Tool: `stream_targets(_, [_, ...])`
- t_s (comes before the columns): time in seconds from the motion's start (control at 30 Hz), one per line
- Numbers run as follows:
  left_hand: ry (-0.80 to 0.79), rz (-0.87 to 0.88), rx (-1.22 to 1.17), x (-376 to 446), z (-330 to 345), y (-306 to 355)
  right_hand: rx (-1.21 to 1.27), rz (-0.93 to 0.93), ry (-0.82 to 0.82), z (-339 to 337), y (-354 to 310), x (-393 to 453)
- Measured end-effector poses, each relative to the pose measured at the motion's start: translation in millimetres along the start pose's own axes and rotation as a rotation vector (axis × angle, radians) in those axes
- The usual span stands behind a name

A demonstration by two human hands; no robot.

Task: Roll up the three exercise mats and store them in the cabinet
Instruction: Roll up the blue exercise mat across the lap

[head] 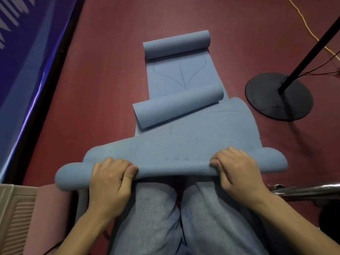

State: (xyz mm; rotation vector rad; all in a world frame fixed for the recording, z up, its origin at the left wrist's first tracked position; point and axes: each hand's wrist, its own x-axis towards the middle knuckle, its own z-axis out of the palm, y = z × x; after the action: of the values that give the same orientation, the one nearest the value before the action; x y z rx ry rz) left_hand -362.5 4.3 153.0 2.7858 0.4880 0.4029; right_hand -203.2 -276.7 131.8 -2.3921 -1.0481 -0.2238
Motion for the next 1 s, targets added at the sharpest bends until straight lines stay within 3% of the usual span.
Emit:
stream_targets(0.23, [-0.104,-0.1,-0.077,-26.0,-15.6,12.7,0.23,0.195,-0.195,-8.1,-3.5,-18.7])
stream_targets(0.4, [-0.094,-0.338,-0.258,-30.8,-5.5,14.2,0.275,0.098,-0.266,-9.5,2.1,-16.9])
stream_targets(0.57, [-0.132,-0.286,-0.121,-18.1,-1.4,11.6,0.436,0.066,-0.406,-19.8,7.5,-4.9])
stream_targets(0.73, [-0.266,-0.347,-0.162,-4.6,-3.6,0.6,0.719,0.201,-0.501,-22.4,7.4,-10.0])
stream_targets(0.9, [-0.235,-0.386,-0.187,5.2,-1.4,-10.6,0.54,0.142,-0.411,-16.7,8.7,-8.7])
stream_targets(1.0, [-0.153,-0.247,-0.157,9.1,-0.6,-7.1,0.312,-0.007,-0.33,-14.8,6.6,-9.3])
